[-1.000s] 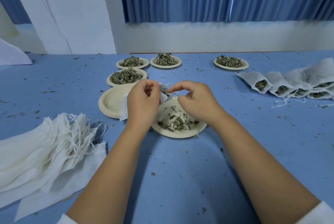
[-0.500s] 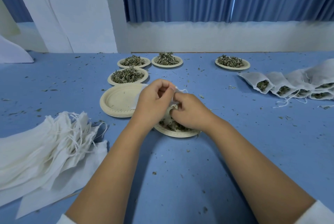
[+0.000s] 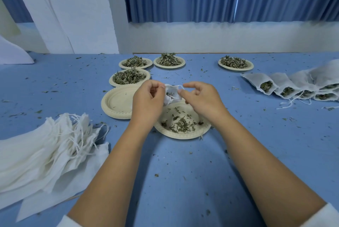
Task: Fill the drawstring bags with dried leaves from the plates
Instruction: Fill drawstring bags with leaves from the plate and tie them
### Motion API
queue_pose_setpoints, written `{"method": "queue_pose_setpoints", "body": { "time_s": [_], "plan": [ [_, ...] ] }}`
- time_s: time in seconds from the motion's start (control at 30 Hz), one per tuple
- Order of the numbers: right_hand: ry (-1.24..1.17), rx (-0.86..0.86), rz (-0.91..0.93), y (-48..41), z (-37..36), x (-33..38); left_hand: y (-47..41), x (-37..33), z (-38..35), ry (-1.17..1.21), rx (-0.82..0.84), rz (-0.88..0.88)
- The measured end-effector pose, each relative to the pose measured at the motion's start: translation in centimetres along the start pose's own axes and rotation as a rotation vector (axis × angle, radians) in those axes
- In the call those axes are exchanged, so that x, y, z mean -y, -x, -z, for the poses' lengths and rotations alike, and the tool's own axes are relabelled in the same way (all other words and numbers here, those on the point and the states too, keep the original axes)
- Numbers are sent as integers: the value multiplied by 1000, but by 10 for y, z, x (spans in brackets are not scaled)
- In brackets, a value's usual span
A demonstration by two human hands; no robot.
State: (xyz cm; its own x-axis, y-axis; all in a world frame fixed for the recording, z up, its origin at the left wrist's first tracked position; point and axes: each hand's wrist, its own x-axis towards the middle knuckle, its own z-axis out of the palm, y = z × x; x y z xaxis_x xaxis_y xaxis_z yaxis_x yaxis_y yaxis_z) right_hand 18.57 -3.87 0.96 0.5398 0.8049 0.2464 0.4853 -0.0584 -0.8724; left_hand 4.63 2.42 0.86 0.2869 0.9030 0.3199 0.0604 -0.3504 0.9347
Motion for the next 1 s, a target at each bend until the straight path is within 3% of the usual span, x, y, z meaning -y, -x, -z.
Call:
{"method": "queue_pose_setpoints", "body": {
  "time_s": [0.1,0.37,0.5,0.63,0.87,1.0],
  "plan": [
    [-69,17,-85,0,2,-1,-1,3,0,-39,10,-26],
    [-252,-266,-156,-6,16,0,-3,9,0,-135,12,-84],
    [-100,-117,-228,-7,20,-4,-1,9,3,-190,41,-122],
    [152,-50,-118,-5,12,-5,0,10,6,-333,143,-169],
    [173,239,-163,1,-2,-6,1,11,4,-432,223,-167],
    [75,284,-185,2,-6,-9,1,11,3,-426,225,-164]
  ]
}}
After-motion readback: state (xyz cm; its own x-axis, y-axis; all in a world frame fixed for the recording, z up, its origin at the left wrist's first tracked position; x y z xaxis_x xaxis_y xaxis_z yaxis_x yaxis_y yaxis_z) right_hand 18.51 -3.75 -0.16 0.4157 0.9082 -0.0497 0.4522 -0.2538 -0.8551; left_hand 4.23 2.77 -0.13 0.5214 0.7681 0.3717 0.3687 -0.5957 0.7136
